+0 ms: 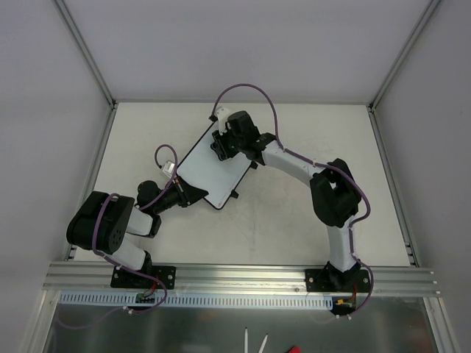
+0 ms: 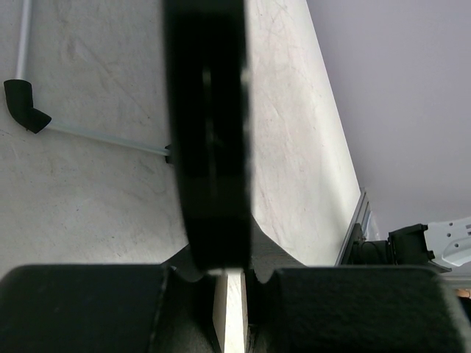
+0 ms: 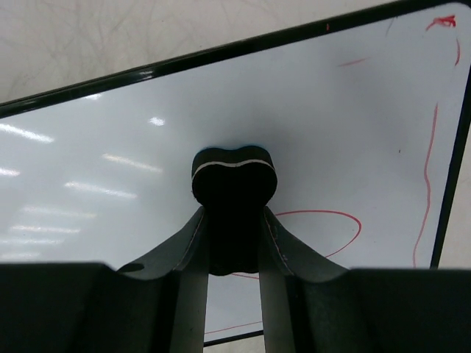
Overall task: Erase the whiteboard
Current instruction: Hold the whiteboard at the whiteboard stand.
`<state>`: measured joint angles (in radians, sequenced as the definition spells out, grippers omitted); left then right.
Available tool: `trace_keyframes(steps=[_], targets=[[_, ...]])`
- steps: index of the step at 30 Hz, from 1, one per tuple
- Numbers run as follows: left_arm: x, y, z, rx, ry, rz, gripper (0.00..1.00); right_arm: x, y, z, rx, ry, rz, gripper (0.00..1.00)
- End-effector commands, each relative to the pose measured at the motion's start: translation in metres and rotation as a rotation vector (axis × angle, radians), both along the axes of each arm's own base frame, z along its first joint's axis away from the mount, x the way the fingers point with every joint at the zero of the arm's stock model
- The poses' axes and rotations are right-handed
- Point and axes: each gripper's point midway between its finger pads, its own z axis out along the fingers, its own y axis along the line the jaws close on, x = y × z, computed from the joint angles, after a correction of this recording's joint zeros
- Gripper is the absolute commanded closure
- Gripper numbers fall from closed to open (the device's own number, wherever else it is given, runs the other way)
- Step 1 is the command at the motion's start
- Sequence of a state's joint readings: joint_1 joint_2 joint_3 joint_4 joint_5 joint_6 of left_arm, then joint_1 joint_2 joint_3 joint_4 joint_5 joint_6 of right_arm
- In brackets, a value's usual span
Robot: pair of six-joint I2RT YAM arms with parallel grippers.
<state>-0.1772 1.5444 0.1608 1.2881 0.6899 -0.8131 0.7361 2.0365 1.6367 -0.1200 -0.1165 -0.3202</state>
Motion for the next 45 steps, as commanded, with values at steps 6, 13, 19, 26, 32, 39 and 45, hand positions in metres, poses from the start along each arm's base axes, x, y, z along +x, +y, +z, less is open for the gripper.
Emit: trace_keyframes(steps=[6,13,19,26,32,39,45], targets=[[0.012,-0.008,0.076,-0.042,-0.409,-0.037,1.00,-0.030,-0.022,-0.051,-0.001,0.159,-0.098,1.00],[0.013,-0.009,0.075,-0.042,-0.403,-0.037,1.00,-0.041,-0.051,-0.089,-0.017,0.181,-0.177,1.00],[0.014,-0.009,0.074,-0.045,-0.397,-0.040,1.00,-0.047,-0.065,-0.100,0.005,0.169,-0.254,1.00],[0.016,-0.009,0.074,-0.045,-0.397,-0.039,1.00,-0.050,-0.075,-0.111,-0.004,0.146,-0.318,1.00],[0.015,-0.010,0.073,-0.043,-0.395,-0.043,1.00,-0.038,-0.060,-0.092,0.044,0.124,-0.312,1.00],[0.015,-0.010,0.073,-0.042,-0.394,-0.048,1.00,-0.015,-0.033,-0.057,0.104,0.099,-0.285,1.00],[0.015,-0.011,0.073,-0.040,-0.398,-0.050,1.00,0.007,-0.018,-0.040,0.123,0.097,-0.281,1.00]])
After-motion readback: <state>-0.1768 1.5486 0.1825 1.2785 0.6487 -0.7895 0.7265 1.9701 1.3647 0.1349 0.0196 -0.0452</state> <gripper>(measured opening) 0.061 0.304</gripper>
